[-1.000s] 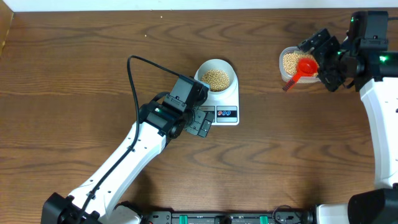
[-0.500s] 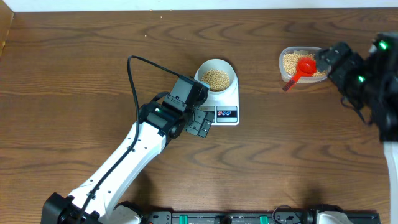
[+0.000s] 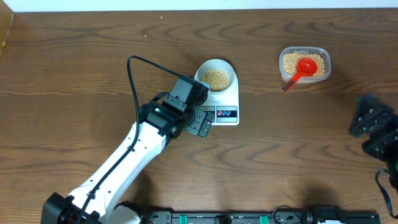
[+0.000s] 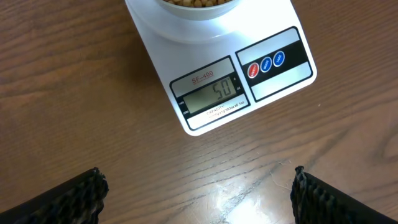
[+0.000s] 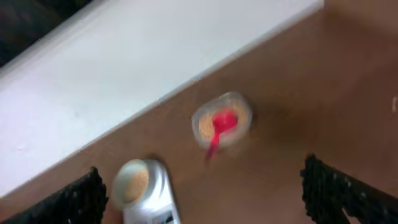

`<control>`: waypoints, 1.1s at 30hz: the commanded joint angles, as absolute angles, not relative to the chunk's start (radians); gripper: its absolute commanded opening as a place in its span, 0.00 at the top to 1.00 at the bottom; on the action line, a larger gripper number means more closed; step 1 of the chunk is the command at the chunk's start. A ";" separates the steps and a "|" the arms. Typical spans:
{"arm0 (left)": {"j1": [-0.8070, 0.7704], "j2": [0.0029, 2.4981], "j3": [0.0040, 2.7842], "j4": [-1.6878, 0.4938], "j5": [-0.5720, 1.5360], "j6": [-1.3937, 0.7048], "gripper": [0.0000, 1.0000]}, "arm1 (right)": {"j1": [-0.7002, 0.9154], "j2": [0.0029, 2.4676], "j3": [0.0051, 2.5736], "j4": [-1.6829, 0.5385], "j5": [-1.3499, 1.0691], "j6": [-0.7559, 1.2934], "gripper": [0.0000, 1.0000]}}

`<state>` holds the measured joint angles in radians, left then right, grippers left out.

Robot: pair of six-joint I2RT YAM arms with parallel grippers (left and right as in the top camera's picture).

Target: Scoop item into bowl and weigh 50g on scale

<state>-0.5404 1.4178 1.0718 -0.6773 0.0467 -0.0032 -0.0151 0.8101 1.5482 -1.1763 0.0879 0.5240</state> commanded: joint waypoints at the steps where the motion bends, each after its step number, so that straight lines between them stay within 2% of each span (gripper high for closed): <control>1: -0.538 1.426 1.066 -0.680 0.044 -0.008 0.04 | -0.009 0.723 1.434 -1.083 0.152 0.298 0.01; 6: -0.538 1.426 1.066 -0.680 0.044 -0.008 0.04 | -0.009 0.482 1.121 -0.863 0.152 0.174 0.01; 19: -0.538 1.426 1.066 -0.680 0.044 -0.008 0.04 | -0.009 0.086 0.569 -0.479 0.147 0.173 0.01; 28: -0.538 1.426 1.066 -0.680 0.044 -0.008 0.04 | -0.009 0.006 0.312 -0.219 0.140 0.167 0.01; 33: -0.538 1.426 1.066 -0.680 0.044 -0.008 0.04 | -0.009 0.006 0.208 -0.073 0.095 0.068 0.01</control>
